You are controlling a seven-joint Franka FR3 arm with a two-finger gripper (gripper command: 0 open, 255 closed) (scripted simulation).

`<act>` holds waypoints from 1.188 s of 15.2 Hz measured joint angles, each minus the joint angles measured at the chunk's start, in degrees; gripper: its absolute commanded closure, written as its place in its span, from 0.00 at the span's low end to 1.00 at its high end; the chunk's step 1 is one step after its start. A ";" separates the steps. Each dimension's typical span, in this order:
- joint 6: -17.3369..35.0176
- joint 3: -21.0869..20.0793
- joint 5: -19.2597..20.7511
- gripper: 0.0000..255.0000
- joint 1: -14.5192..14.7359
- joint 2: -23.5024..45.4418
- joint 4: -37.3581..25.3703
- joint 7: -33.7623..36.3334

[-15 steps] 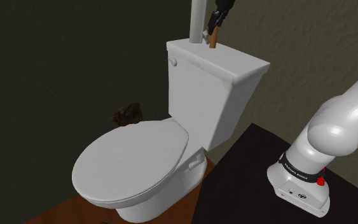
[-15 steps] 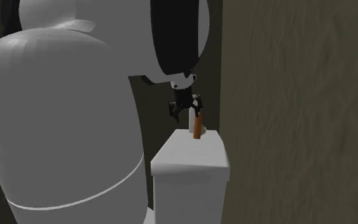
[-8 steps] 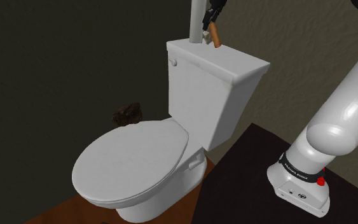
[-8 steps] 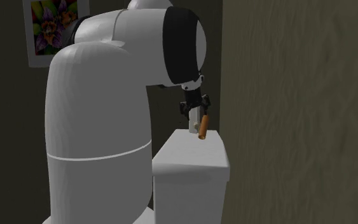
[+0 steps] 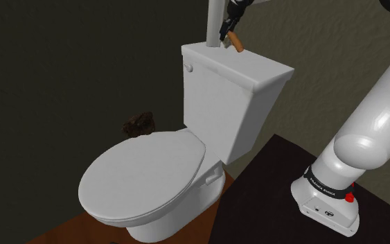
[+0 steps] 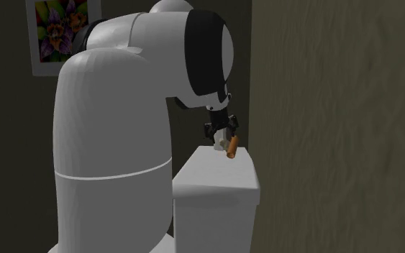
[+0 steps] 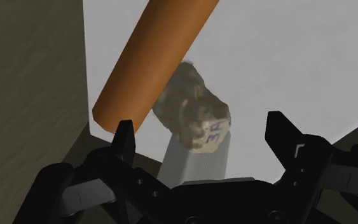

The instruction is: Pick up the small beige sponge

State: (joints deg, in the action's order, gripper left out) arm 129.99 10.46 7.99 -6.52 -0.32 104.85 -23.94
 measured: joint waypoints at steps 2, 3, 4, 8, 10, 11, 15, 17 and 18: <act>0.27 0.03 0.01 1.00 -0.02 -0.03 0.11 -0.01; 0.30 0.03 0.00 1.00 -0.03 -0.06 0.12 -0.03; 0.30 0.04 0.01 1.00 -0.04 -0.06 0.12 -0.03; 0.24 0.07 -0.01 1.00 -0.06 -0.04 0.06 -0.08; 0.30 0.07 0.02 1.00 -0.06 -0.05 0.10 -0.03; -0.09 0.05 -0.02 1.00 -0.03 -0.01 -0.23 -0.06; -2.61 -0.01 -0.22 1.00 0.03 -0.20 -2.49 -0.38; -4.31 0.05 -0.53 1.00 -0.03 0.10 -4.52 -0.86; -5.03 0.00 -0.52 1.00 0.02 -0.03 -5.10 -0.83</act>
State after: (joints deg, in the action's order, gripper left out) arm 124.96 10.46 7.48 -6.50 -0.35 99.75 -24.77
